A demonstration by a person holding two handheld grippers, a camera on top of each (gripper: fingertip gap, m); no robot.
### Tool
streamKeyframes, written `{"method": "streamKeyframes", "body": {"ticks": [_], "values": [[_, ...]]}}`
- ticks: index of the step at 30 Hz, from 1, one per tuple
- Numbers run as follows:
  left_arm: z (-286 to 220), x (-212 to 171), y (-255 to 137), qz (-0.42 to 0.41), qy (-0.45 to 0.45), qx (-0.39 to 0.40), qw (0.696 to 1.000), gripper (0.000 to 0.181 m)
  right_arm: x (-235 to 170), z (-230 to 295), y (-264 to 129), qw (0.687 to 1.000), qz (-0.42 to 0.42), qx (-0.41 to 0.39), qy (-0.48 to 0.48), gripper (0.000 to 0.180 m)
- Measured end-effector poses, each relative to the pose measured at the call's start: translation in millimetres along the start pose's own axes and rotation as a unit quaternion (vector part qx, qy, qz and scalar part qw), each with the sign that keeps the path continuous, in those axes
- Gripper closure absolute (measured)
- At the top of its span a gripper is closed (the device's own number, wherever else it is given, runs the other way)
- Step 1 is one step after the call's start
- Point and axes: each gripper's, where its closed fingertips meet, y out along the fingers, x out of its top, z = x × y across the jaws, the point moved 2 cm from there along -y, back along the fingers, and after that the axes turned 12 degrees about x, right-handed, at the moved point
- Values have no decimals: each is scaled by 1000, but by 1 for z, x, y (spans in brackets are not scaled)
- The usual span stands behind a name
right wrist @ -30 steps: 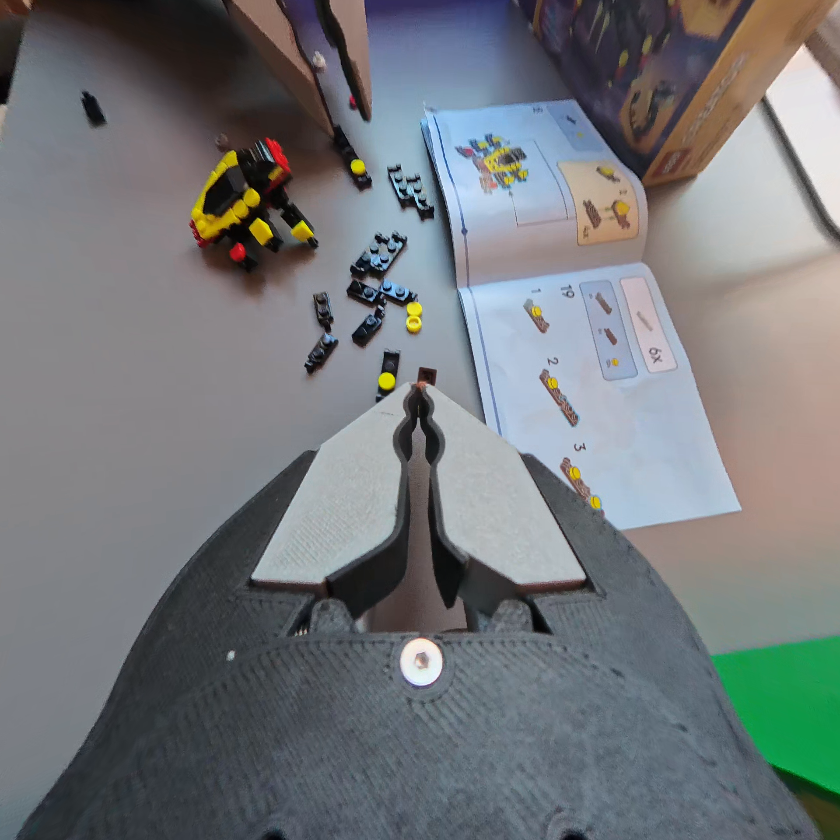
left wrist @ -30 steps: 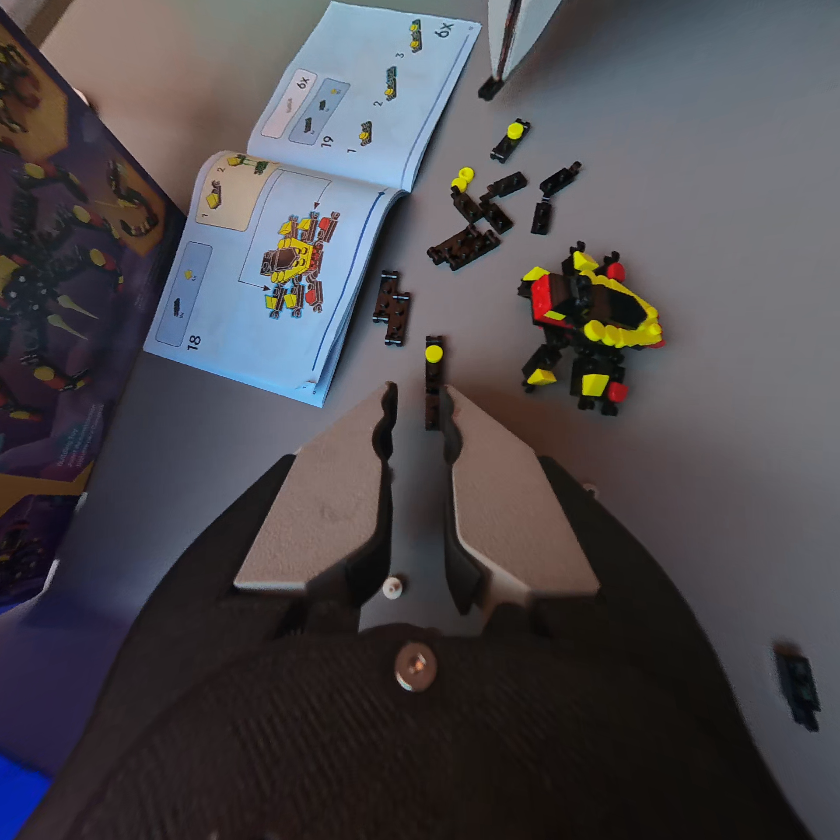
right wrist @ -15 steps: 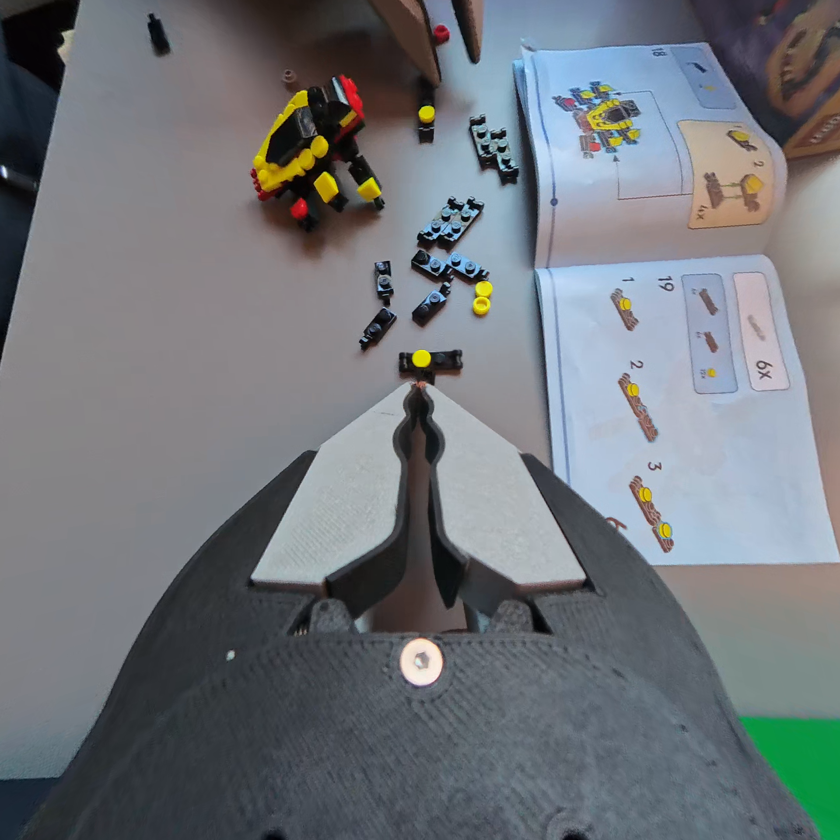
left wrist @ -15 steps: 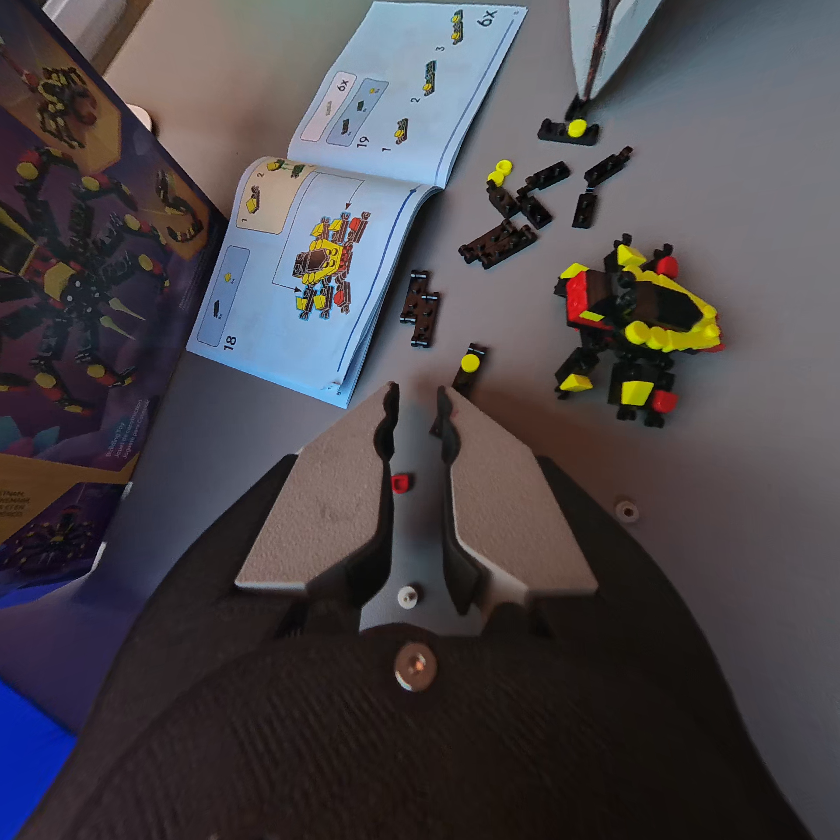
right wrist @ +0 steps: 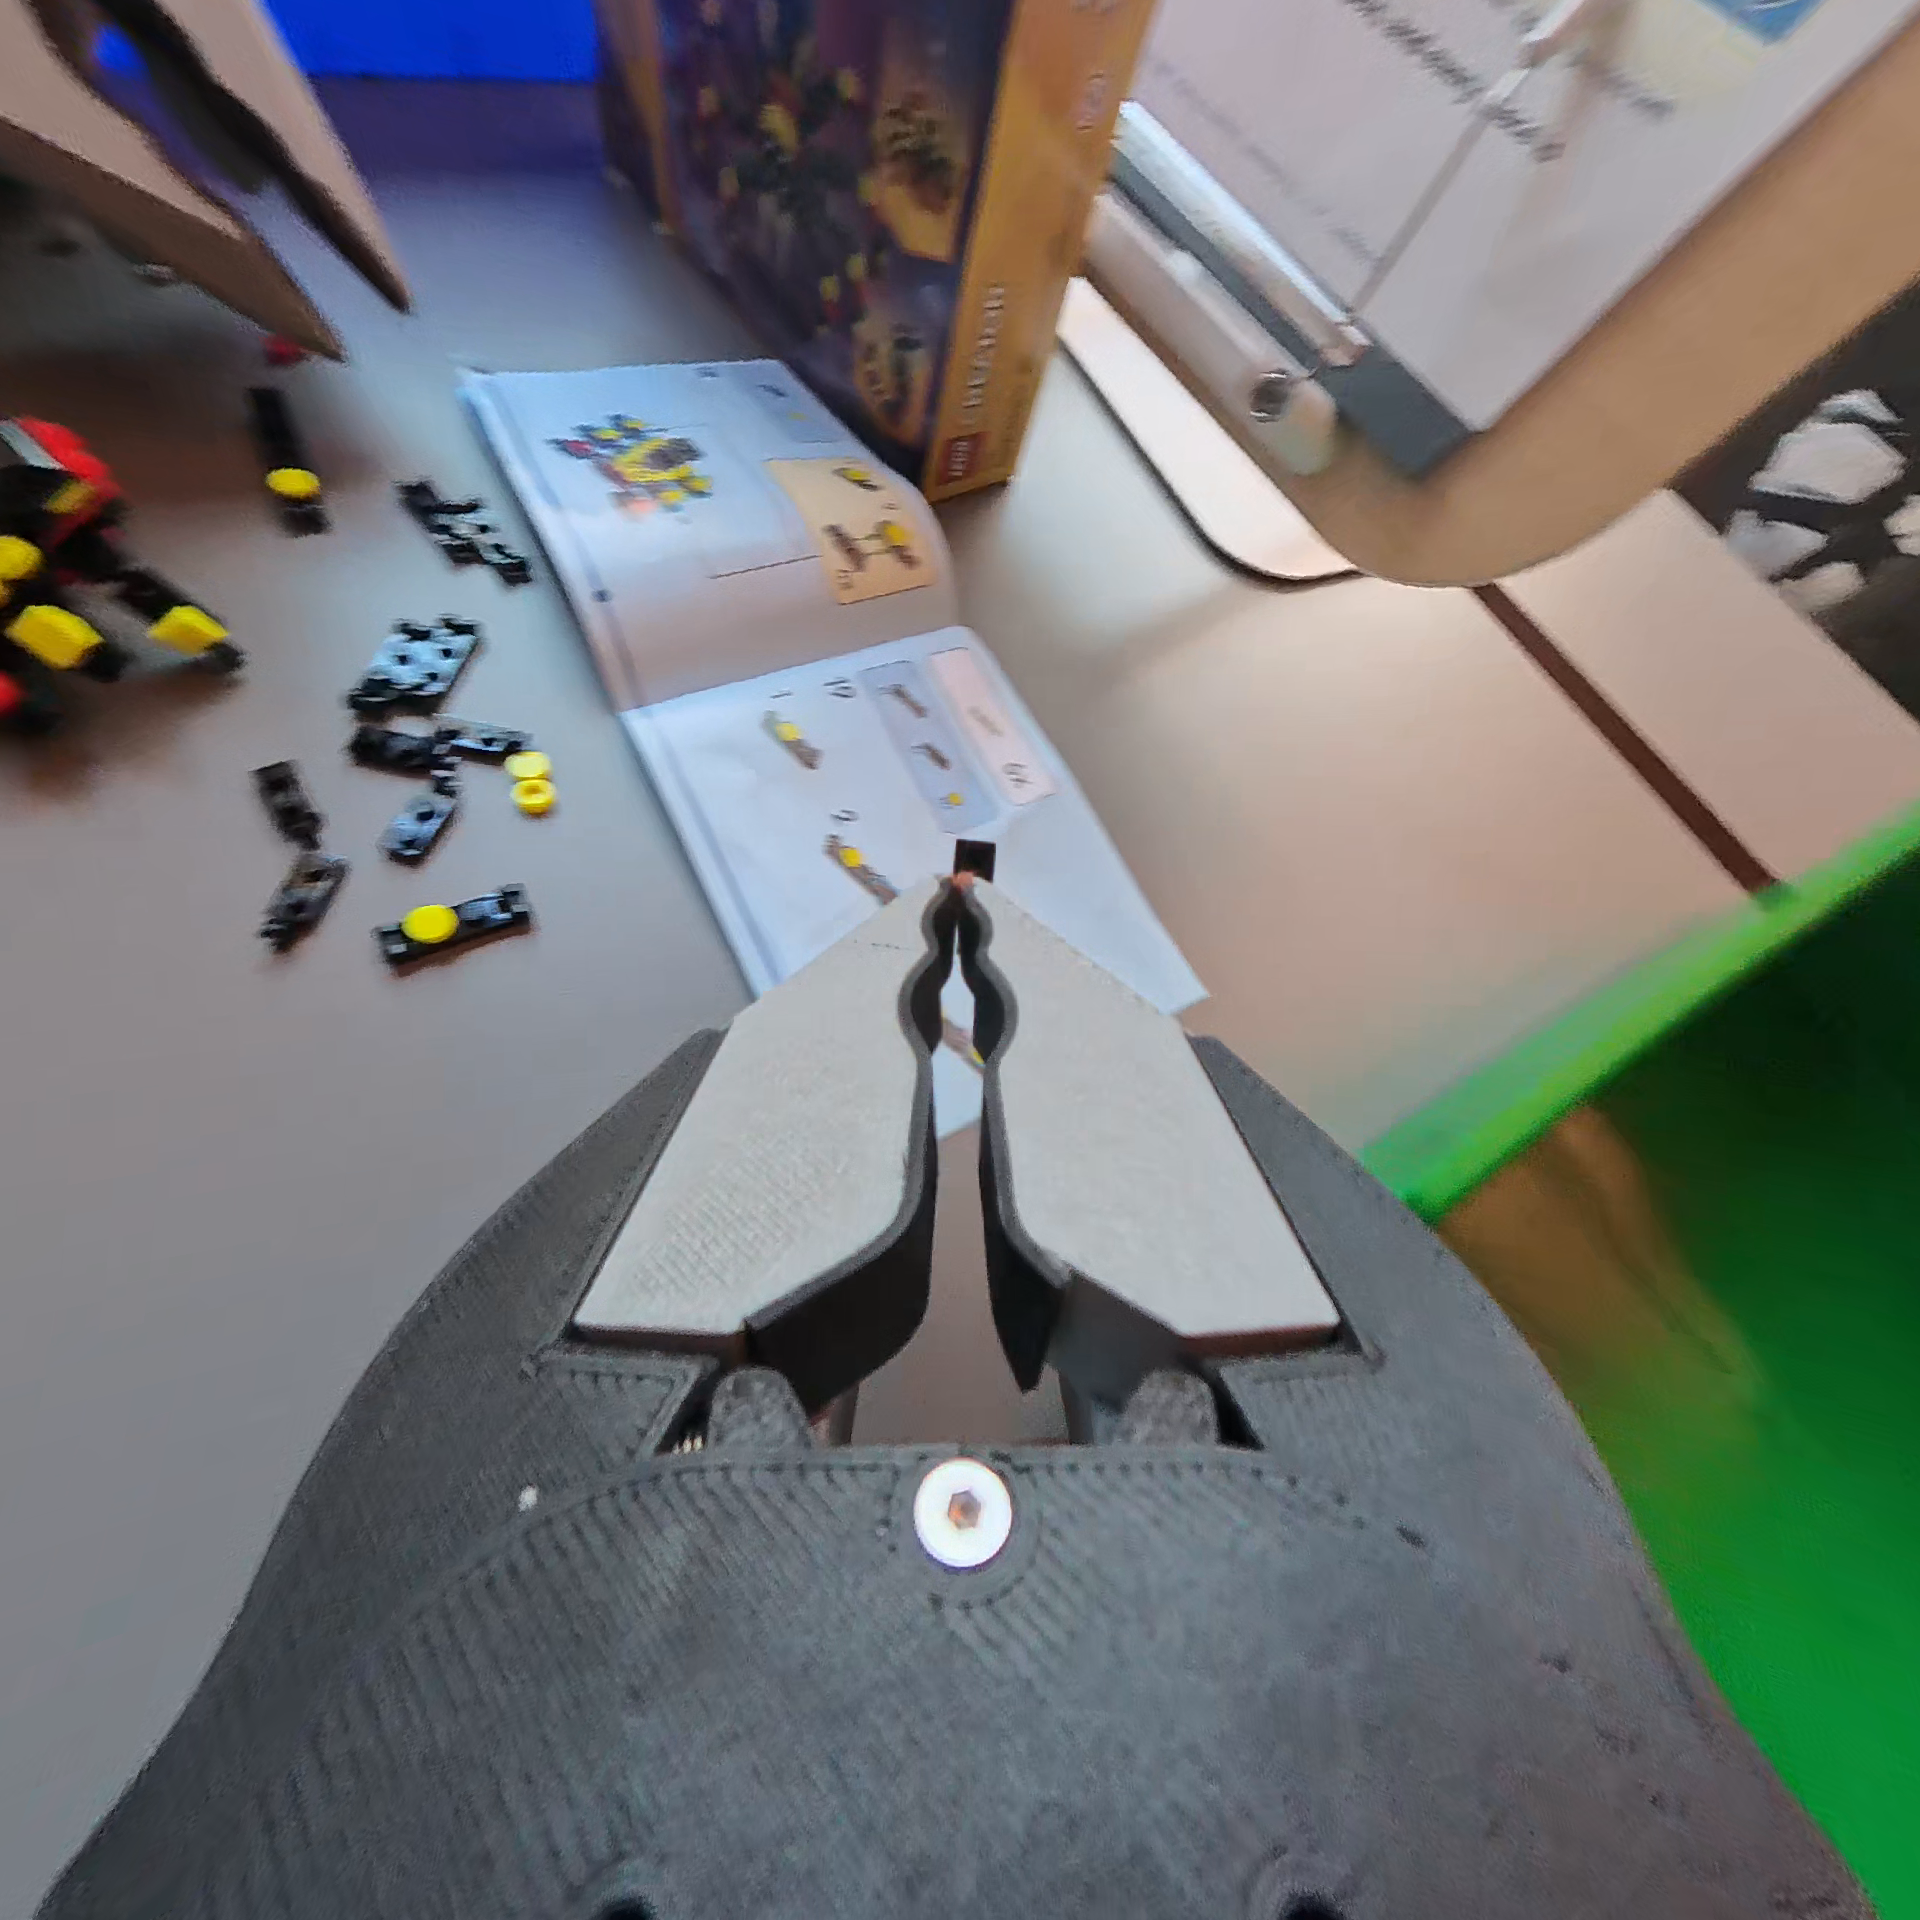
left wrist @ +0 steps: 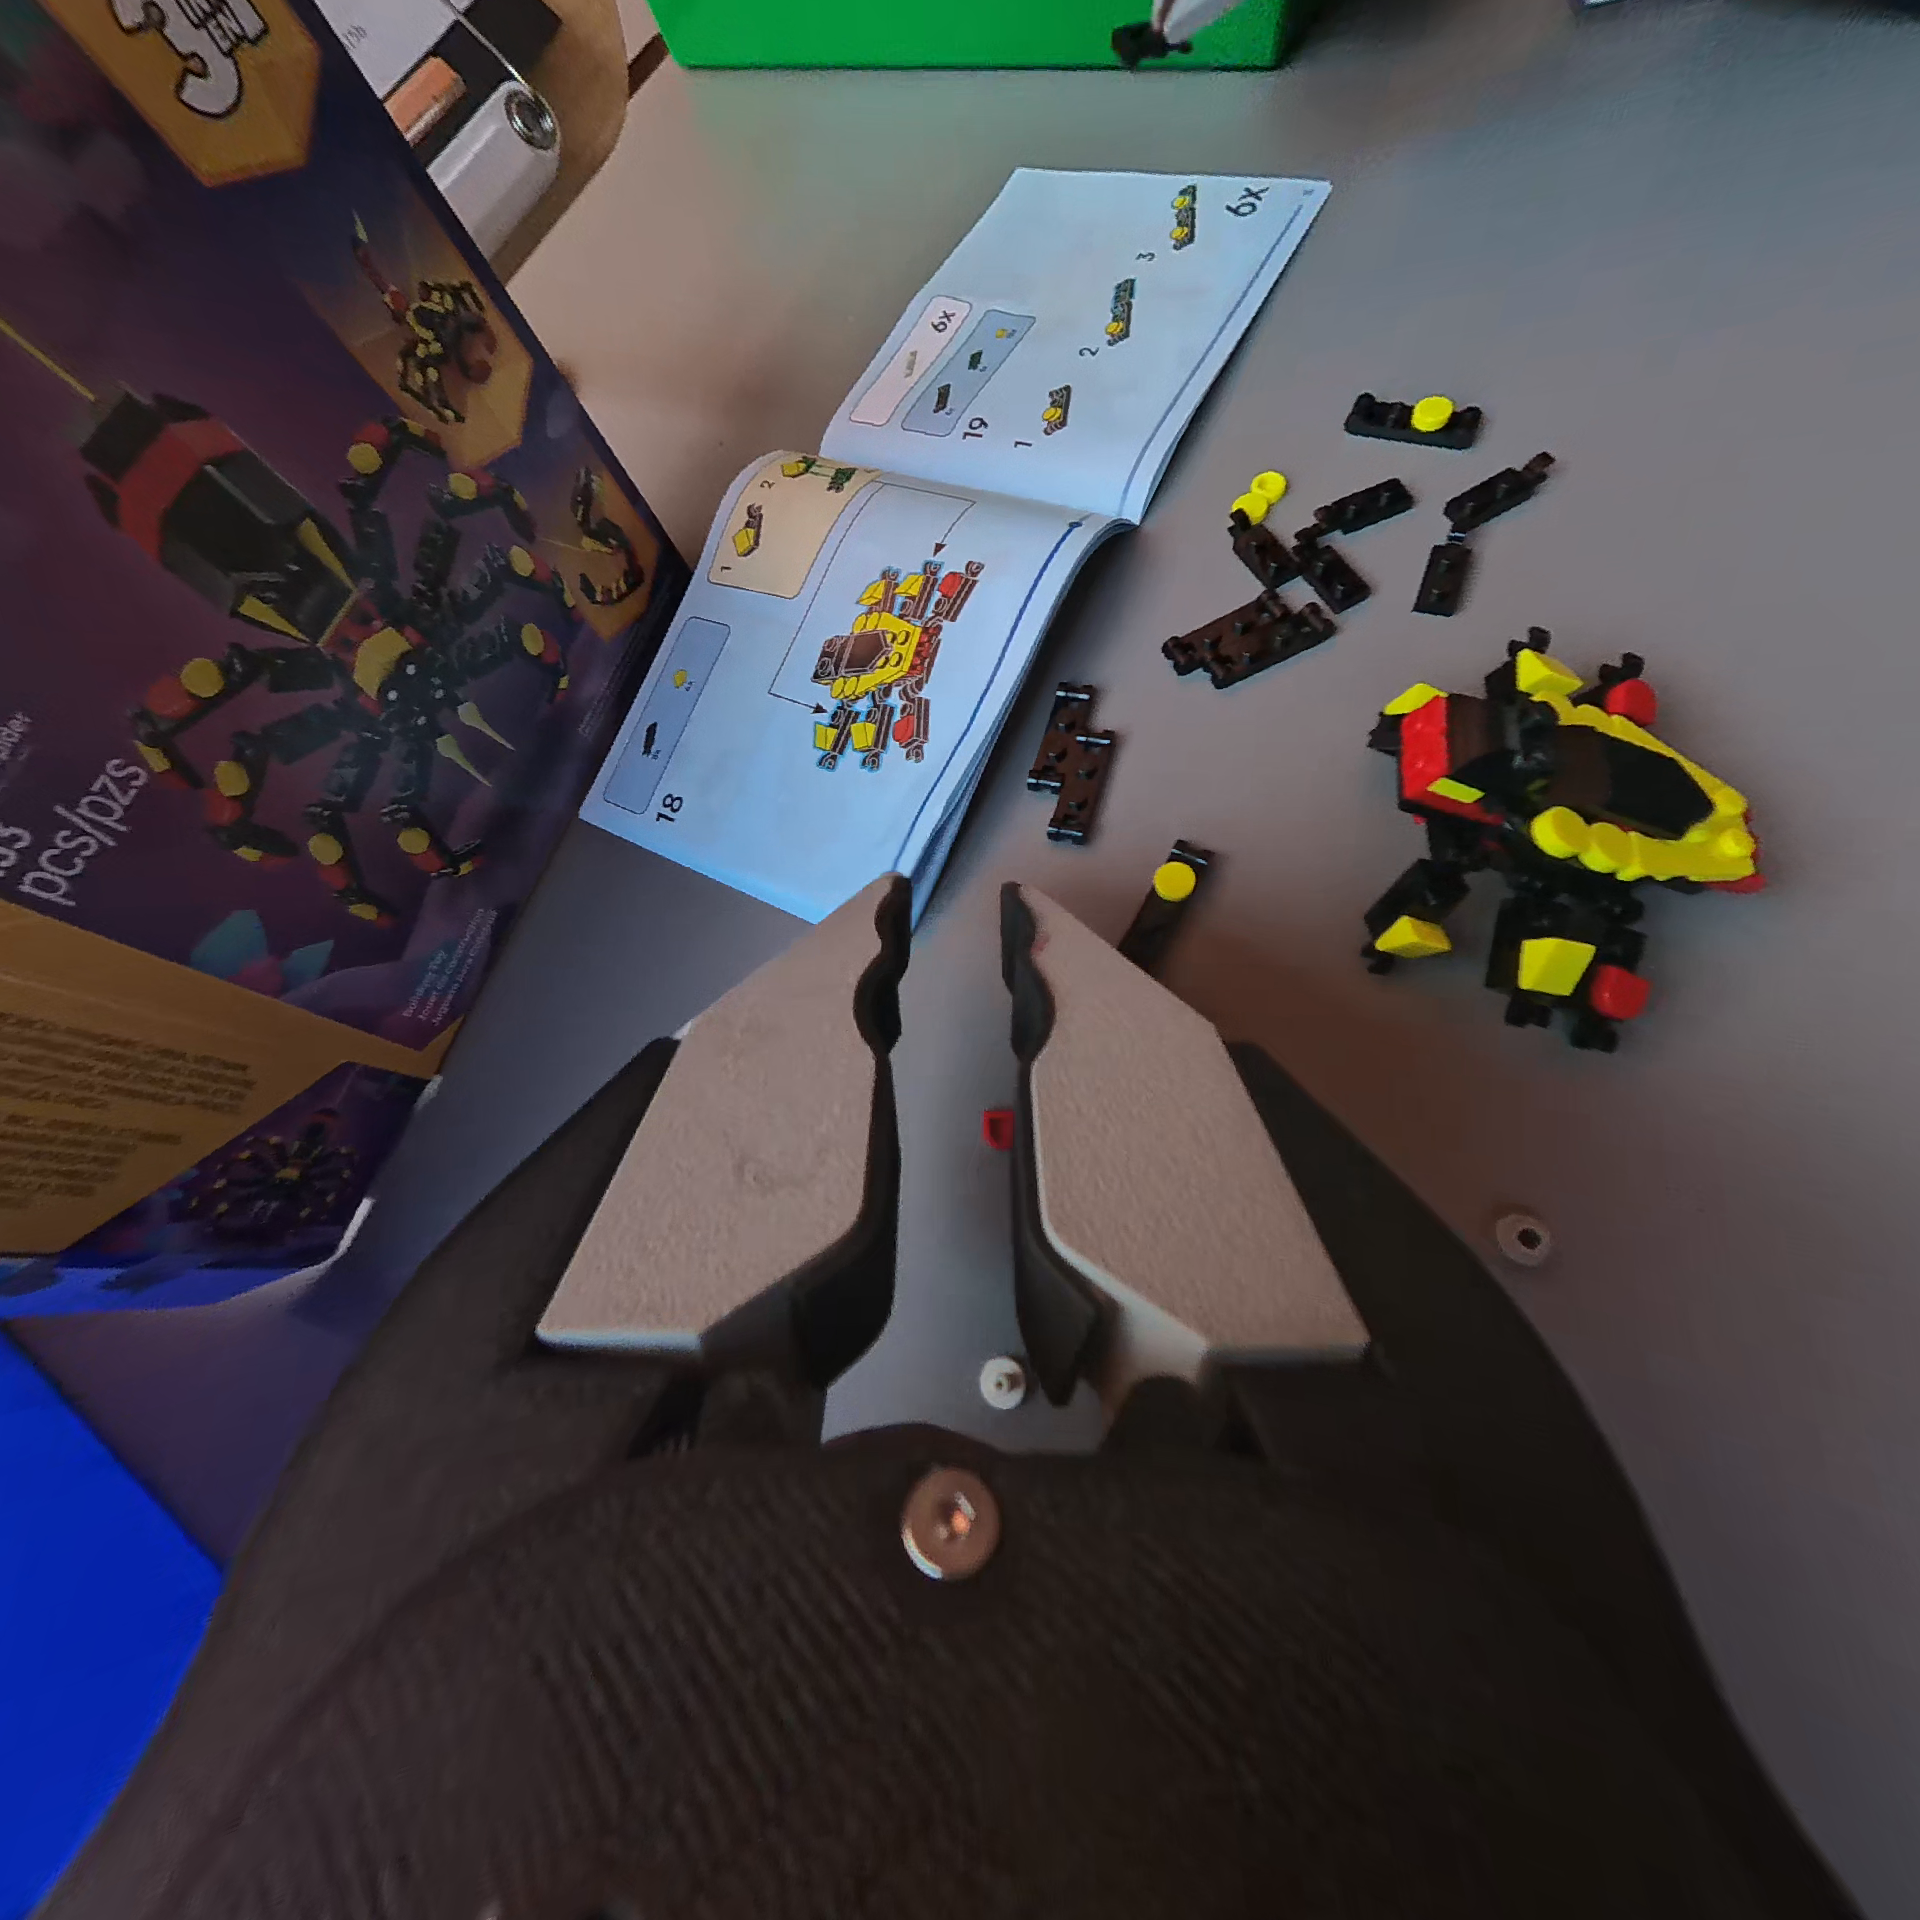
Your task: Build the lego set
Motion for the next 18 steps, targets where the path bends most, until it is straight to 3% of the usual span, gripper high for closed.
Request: {"method": "streamKeyframes", "body": {"ticks": [1, 4, 8, 12, 18], "values": [[2, 1, -1, -4, 0, 6, 1000, 167, -1, -6, -1, 1000, 0, -21, -1, 180], [6, 1, -2, -7, -6, 8, 1000, 167, -3, -12, 0, 999, -4, -45, -3, 180], [6, 1, -2, -11, -7, 7, 1000, 167, 3, 4, 5, 1000, -26, 10, -12, 180], [2, 1, -2, -14, 8, 11, 1000, 167, 6, 2, 1, 999, -41, -1, -15, 180], [-2, -2, 0, -8, 28, 16, 999, 167, -1, 5, 7, 999, -11, -4, -30, 180]]}}
